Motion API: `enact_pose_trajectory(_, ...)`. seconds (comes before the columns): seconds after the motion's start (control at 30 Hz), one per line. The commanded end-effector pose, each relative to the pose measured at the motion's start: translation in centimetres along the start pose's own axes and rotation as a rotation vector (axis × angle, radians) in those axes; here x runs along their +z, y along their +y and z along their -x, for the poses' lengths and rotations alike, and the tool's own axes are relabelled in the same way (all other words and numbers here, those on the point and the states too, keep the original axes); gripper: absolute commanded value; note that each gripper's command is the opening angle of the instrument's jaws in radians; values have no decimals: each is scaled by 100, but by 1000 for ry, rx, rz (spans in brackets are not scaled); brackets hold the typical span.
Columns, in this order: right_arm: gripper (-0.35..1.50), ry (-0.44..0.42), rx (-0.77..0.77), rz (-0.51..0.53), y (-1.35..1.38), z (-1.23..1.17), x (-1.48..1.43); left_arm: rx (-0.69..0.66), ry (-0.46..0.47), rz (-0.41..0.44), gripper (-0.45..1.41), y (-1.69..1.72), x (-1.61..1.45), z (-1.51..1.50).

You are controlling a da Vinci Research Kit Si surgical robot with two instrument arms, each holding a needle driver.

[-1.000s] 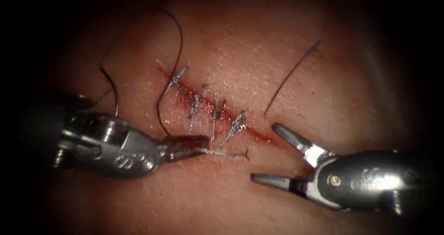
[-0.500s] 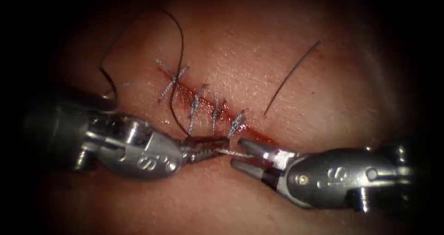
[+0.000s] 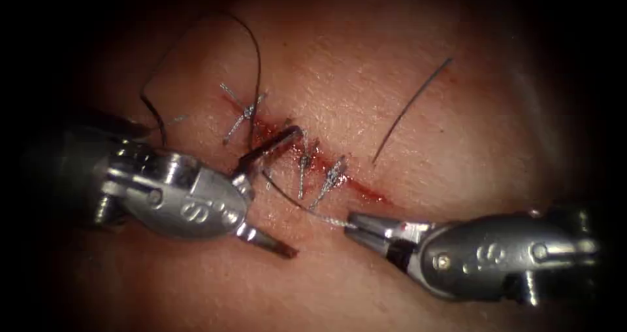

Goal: Wound Closure

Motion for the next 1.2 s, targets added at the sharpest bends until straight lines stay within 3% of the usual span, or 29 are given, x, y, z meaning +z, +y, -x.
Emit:
enact_pose_trajectory(0.03,-35,8,2,1,-10,2,0,2,3,3,98,3,5,4)
enact_pose_trajectory(0.27,-35,34,-2,-10,-18,-2,-14,16,13,8,79,-18,12,39)
enact_pose_trajectory(0.33,-35,45,-5,-10,-17,-4,-16,20,17,7,64,-24,24,54)
enact_pose_trajectory(0.47,-35,58,1,-8,-14,-8,-17,89,77,61,56,-39,59,93)
enact_pose_trajectory(0.63,-35,59,-1,-10,-16,-8,-19,138,90,71,39,-54,55,111)
enact_pose_trajectory(0.67,-35,59,-1,-10,-16,-8,-19,138,90,71,39,-54,55,111)
enact_pose_trajectory(0.73,-35,59,-1,-9,-17,-9,-17,152,100,67,14,-63,56,110)
enact_pose_trajectory(0.8,-35,59,-1,-8,-17,-9,-17,156,102,60,7,-64,56,109)
enact_pose_trajectory(1.03,-35,59,-2,-8,-18,-10,-16,161,99,55,15,-68,63,109)
enact_pose_trajectory(1.2,-35,60,-1,-10,-17,-10,-16,163,103,60,-11,-66,58,110)
